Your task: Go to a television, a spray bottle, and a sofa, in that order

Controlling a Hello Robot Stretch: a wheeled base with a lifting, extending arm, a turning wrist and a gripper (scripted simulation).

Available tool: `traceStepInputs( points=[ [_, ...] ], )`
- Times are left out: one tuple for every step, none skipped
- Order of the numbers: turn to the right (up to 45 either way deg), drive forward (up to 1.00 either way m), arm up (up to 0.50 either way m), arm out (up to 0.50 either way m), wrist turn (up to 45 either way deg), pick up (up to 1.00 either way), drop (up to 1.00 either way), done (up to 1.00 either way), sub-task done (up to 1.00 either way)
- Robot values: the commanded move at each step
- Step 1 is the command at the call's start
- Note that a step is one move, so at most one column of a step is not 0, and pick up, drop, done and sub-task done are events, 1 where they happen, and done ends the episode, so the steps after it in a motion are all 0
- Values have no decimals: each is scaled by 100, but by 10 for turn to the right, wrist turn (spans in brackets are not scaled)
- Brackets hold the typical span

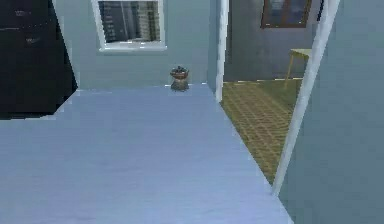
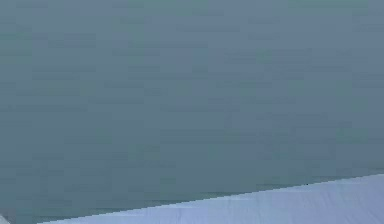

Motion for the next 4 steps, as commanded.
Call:
traceStepInputs(
  points=[
    [0, 100, 0, 0, 0, 0, 0, 0, 0],
    [0, 35, 0, 0, 0, 0, 0, 0, 0],
    [240, 0, 0, 0, 0, 0, 0, 0, 0],
    [0, 60, 0, 0, 0, 0, 0, 0, 0]
  ],
)
